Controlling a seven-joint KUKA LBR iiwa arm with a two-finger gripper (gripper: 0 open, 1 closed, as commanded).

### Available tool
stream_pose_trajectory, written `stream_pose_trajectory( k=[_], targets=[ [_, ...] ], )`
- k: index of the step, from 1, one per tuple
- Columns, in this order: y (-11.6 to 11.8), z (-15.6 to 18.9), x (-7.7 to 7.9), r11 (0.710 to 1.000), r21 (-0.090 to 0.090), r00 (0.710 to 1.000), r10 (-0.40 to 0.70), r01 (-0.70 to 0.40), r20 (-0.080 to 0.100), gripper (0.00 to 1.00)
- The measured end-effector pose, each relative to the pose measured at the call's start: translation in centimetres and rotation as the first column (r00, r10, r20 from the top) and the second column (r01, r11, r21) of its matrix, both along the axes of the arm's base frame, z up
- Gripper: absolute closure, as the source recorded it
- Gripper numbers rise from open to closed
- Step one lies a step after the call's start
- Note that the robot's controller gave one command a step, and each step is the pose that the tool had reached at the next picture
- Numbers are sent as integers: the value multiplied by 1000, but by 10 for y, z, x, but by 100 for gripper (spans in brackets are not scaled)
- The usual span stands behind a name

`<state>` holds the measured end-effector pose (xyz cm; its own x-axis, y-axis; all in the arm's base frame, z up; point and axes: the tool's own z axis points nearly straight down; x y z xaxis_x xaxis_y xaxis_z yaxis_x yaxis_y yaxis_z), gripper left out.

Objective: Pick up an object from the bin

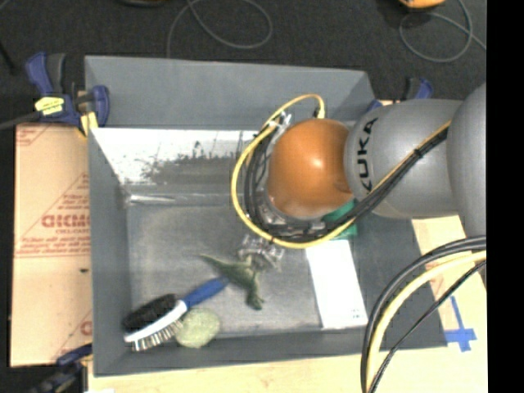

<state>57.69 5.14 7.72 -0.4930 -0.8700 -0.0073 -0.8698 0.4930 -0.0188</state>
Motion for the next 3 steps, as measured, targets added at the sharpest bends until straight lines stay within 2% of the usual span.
stream_pose_trajectory(
  k=[2, 3],
  targets=[
    [0, 3, -1, 1000, 1, 1000, -1, 1, -5, 100],
    [1, 21, -4, 1000, 3, 1000, -1, 1, -19, 100]
  ],
)
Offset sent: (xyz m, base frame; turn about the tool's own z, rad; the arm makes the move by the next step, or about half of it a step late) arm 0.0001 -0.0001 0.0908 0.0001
